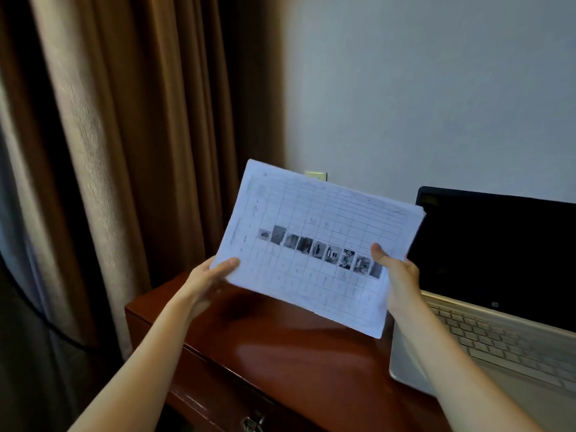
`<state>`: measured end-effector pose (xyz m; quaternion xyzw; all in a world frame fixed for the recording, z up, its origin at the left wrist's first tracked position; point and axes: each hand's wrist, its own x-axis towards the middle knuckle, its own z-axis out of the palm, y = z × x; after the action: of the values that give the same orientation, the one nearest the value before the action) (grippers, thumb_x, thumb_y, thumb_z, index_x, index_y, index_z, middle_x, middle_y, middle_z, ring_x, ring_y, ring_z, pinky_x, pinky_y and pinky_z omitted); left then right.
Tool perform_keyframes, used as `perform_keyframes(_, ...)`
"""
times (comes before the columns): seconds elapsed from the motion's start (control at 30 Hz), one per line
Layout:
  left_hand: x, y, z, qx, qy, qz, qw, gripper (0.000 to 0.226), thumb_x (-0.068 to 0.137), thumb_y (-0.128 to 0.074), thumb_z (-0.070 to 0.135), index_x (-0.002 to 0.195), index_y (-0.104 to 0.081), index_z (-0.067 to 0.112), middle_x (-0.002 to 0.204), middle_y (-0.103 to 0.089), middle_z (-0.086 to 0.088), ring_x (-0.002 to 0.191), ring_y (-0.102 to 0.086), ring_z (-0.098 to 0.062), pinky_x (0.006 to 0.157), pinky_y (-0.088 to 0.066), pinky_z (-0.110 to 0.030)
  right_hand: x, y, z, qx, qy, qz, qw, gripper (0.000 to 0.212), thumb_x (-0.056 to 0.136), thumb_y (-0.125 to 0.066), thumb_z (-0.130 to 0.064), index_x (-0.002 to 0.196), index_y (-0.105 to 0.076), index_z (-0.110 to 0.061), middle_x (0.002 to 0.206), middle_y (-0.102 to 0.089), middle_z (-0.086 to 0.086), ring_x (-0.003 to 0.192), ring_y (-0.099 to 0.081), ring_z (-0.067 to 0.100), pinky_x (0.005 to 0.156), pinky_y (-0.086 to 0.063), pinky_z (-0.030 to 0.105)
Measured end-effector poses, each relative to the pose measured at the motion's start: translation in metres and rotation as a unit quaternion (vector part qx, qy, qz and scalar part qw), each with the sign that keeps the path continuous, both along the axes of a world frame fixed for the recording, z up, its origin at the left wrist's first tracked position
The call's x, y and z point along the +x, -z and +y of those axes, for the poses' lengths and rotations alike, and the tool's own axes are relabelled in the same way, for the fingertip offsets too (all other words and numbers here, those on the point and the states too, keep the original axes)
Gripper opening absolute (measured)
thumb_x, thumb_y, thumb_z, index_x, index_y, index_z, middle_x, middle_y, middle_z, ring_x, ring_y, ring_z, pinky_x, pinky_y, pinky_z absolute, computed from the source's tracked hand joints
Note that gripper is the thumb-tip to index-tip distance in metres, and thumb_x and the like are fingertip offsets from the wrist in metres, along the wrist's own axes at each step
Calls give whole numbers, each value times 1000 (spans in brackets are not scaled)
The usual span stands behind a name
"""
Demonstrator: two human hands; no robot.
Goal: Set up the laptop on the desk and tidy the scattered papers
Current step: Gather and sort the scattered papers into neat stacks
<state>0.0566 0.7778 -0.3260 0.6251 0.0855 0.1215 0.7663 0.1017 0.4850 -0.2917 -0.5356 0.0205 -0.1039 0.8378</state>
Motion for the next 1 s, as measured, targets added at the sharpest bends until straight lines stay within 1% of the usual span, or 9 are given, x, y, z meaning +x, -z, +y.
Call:
perform_keyframes(0.13, 9, -15, -45, -188, -40, -41, 980, 32, 87, -61, 20, 117, -55, 9, 96, -69, -3, 71, -70, -10, 69, -54, -24, -3, 13, 17, 85, -25, 26, 996, 32, 78, -73, -17, 108, -64, -23, 111, -67, 4, 103, -61, 26, 98, -46, 49)
perform_keyframes(0.23, 14, -32, -77, -226, -84, -69, 968, 43, 79, -72, 21, 118, -58, 10, 116, -66, -6, 105, -63, -24, 95, -49, -46, -13, 19, 30, 134, -144, 32, 980, 21, 77, -66, -20, 98, -64, -21, 104, -67, 6, 97, -62, 26, 91, -47, 50)
perform_keyframes(0.3, 16, -44, -81, -232, -121, -102, 960, 38, 81, -71, 16, 116, -58, 12, 116, -65, -6, 106, -63, -25, 94, -49, -47, -15, 21, 24, 117, -180, 12, 977, 23, 76, -64, -13, 100, -63, -17, 107, -67, 7, 100, -61, 26, 94, -45, 50)
perform_keyframes(0.37, 14, -53, -76, -200, -131, -135, 962, 45, 81, -71, 13, 122, -55, 9, 116, -65, -7, 103, -64, -24, 90, -52, -44, -7, 22, 4, 69, -177, -28, 981, 41, 70, -72, -6, 109, -61, -12, 114, -66, 10, 107, -60, 27, 98, -44, 49)
perform_keyframes(0.43, 14, -60, -68, -150, -121, -166, 967, 46, 80, -70, 12, 124, -54, 8, 114, -66, -5, 99, -66, -21, 82, -56, -37, 0, 22, -16, -4, -180, -27, 983, 85, 39, -93, -21, 116, -59, -10, 112, -69, 9, 105, -64, 24, 94, -51, 43)
perform_keyframes(0.5, 15, -64, -64, -106, -104, -181, 972, 44, 81, -70, 12, 122, -54, 9, 111, -67, -3, 96, -67, -18, 76, -58, -31, 5, 23, -28, -85, -197, -8, 977, 105, 14, -96, -37, 109, -61, -10, 101, -73, 6, 96, -68, 20, 83, -57, 36)
perform_keyframes(0.67, 17, -74, -56, -70, -97, -208, 971, 40, 79, -70, 12, 117, -57, 11, 105, -67, 0, 94, -66, -15, 76, -59, -28, 9, -2, -34, -252, -183, -31, 950, 52, 68, -77, -15, 116, -59, -5, 107, -68, 9, 96, -66, 24, 85, -55, 38)
perform_keyframes(0.77, 17, -79, -60, -29, -73, -210, 975, 28, 76, -72, 12, 102, -61, 16, 96, -69, 2, 83, -68, -10, 64, -58, -22, 7, -16, -15, -284, -159, -88, 942, 30, 84, -65, -8, 113, -57, -11, 112, -64, 3, 91, -64, 13, 78, -53, 23)
perform_keyframes(1.0, 21, -101, -68, 38, -30, -245, 968, 16, 79, -71, 5, 89, -64, 15, 72, -73, 8, 69, -70, -2, 59, -53, -13, 2, -13, 6, -221, -71, -119, 965, 40, 93, -52, -5, 132, -47, -9, 123, -57, 2, 115, -52, 17, 102, -40, 32)
